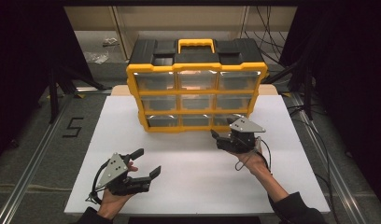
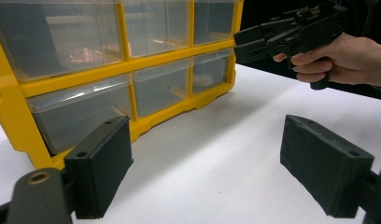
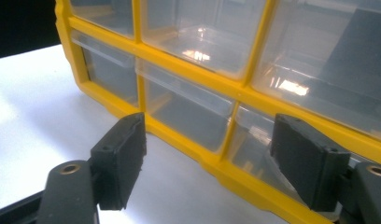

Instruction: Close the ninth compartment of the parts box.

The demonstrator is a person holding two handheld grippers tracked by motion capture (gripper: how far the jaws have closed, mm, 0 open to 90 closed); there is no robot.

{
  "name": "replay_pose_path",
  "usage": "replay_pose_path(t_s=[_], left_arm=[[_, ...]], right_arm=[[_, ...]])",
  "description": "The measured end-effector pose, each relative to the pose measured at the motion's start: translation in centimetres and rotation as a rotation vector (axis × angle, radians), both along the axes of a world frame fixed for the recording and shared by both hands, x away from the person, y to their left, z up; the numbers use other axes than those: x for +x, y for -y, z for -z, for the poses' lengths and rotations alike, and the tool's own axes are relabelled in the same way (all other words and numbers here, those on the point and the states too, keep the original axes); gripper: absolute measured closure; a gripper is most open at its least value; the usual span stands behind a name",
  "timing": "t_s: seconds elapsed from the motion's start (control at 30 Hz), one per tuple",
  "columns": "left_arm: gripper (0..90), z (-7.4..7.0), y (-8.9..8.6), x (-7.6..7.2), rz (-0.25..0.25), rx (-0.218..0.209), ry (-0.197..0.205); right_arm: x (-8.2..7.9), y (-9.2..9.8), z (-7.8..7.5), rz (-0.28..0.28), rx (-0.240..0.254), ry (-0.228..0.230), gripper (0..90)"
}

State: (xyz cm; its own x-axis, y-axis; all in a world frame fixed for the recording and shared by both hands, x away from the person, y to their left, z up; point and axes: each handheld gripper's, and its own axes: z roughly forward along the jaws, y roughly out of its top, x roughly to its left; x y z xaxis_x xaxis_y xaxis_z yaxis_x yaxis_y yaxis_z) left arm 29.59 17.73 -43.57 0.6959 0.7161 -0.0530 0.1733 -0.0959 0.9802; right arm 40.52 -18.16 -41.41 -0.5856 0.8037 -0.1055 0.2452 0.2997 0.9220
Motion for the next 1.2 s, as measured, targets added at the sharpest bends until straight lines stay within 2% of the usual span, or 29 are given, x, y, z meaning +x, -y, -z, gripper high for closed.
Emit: replay_pose_path(t_s=[0.37, 0.6, 1.2], left_arm=[[16.2, 0.0, 0.0, 0.0, 0.0, -0.002, 0.001], [16.2, 0.0, -0.1, 0.0, 0.001, -0.005, 0.002], [16.2, 0.0, 0.0, -0.1, 0.0, -0.004, 0.006]], right_arm=[[-0.9, -0.6, -0.4, -0.024, 0.015, 0.013, 25.8], [-1.3, -0.9, -0.6, -0.033, 0.008, 0.015, 23.3], [-2.6, -1.2, -1.0, -0.058, 0.049, 0.045, 22.9]])
